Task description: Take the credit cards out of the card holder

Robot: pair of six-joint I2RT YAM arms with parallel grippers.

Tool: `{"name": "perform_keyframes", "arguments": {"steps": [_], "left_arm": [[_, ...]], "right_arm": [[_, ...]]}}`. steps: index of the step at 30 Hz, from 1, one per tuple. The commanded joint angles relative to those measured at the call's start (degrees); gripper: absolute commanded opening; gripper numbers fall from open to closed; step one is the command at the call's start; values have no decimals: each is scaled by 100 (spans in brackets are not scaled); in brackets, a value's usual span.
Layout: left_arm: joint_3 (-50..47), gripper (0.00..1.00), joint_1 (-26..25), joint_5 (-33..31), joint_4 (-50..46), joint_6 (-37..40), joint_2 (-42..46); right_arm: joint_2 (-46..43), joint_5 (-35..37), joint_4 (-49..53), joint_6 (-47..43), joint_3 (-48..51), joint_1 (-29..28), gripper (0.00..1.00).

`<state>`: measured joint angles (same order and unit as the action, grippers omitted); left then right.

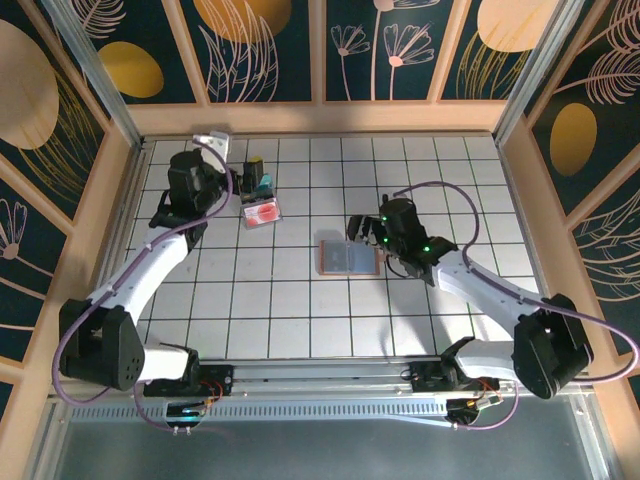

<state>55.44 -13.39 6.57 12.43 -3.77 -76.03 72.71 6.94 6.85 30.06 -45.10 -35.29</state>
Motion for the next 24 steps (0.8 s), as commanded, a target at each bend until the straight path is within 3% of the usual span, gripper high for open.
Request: {"name": "perform_keyframes", "arguments": {"steps": [1, 12, 20, 24], "left_arm": [[-579, 99, -20, -319, 560, -904, 483], [-2272, 99, -198, -946, 682, -2331, 1659], [-2578, 99, -198, -1203, 617, -2782, 1752], [-2635, 99, -194, -1245, 763, -3008, 1708]], "right_arm": [[284, 346, 278, -97, -274, -172, 90], [1331, 379, 678, -115, -796, -738, 73], [2254, 608, 1068, -62, -1398, -1183, 63], [2654, 713, 1308, -53, -1679, -1287, 63]]}}
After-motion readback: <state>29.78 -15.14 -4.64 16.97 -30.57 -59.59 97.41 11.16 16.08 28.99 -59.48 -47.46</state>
